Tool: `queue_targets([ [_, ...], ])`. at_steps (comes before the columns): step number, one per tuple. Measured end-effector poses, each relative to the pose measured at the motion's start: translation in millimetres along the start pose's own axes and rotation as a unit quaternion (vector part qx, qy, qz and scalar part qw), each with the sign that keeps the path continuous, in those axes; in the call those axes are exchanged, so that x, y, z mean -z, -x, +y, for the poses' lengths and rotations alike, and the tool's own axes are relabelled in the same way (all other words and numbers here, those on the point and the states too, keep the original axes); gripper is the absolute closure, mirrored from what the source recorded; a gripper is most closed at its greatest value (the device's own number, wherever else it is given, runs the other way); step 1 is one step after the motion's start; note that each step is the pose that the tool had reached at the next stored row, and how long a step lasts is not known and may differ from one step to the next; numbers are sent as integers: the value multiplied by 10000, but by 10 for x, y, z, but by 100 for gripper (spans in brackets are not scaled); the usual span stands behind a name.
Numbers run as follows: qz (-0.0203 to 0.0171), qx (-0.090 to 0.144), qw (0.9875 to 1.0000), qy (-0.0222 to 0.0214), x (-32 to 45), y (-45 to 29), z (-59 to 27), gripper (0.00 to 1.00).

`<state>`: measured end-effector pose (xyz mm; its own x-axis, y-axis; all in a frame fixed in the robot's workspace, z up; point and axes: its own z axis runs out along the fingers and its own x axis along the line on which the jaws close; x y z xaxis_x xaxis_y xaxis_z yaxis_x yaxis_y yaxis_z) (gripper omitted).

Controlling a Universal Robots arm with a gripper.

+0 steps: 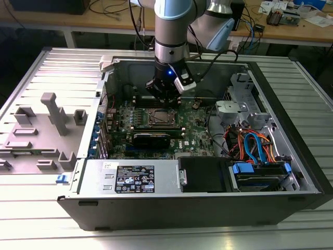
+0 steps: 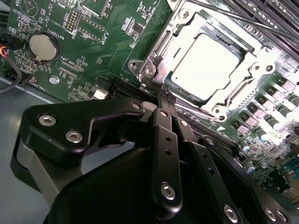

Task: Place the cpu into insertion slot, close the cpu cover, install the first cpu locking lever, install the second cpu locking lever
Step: 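Install the first cpu locking lever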

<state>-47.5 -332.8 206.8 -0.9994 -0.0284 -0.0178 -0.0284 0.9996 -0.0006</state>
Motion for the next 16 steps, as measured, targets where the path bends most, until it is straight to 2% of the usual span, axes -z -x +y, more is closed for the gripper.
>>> queue_targets([
  [6, -2, 0, 10000, 2, 19, 1, 1, 89],
  [11, 0, 0, 10000, -37, 5, 2, 0, 89],
  [16, 1, 0, 10000, -47, -10, 10, 0, 89],
])
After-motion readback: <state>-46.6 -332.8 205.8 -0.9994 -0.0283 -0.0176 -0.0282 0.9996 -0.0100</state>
